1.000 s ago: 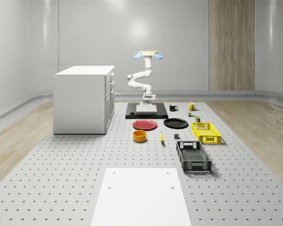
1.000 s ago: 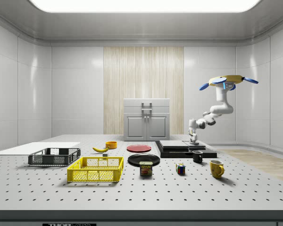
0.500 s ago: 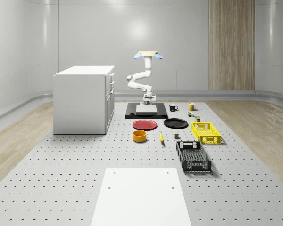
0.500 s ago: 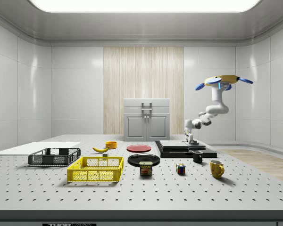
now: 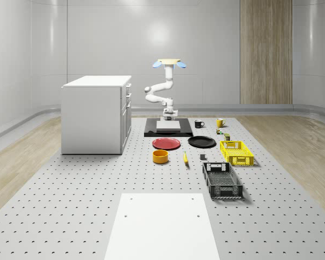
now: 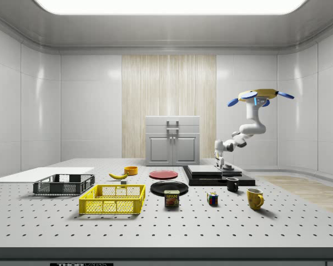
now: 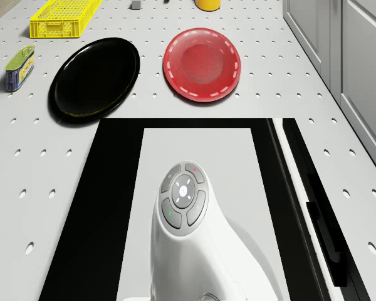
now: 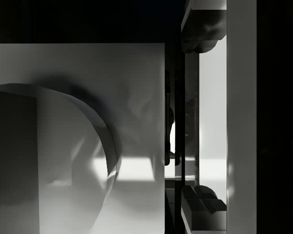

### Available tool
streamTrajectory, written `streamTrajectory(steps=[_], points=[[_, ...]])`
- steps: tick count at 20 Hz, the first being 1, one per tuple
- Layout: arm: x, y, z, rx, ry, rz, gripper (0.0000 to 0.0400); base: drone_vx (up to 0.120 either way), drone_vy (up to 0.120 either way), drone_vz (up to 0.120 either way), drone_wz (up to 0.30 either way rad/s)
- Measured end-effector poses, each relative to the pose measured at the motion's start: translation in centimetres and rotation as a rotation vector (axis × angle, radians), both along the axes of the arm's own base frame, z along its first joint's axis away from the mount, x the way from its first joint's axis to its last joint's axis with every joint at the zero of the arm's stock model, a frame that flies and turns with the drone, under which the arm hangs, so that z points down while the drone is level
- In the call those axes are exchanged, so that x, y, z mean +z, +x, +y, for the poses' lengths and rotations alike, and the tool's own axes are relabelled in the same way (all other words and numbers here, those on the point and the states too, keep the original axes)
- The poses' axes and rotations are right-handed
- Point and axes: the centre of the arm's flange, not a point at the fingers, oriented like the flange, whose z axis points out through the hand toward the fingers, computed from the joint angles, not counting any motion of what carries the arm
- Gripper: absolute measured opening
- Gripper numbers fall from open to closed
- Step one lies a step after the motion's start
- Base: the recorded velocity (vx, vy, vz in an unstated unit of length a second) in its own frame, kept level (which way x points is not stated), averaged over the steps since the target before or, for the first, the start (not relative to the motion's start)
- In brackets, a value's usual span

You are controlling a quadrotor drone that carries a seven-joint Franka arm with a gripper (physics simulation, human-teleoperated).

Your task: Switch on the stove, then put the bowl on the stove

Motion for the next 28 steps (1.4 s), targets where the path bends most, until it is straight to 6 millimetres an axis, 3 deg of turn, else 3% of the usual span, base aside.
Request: streamTrajectory(steps=[5,11,28], points=[[0.0,0.0,2.2,0.000,0.000,0.000,0.0400,0.008,0.000,0.000,0.000],[0.0,0.0,4.0,0.000,0.000,0.000,0.0400,0.120,0.000,0.000,0.000],[0.0,0.0,4.8,0.000,0.000,0.000,0.0400,0.120,0.000,0.000,0.000]])
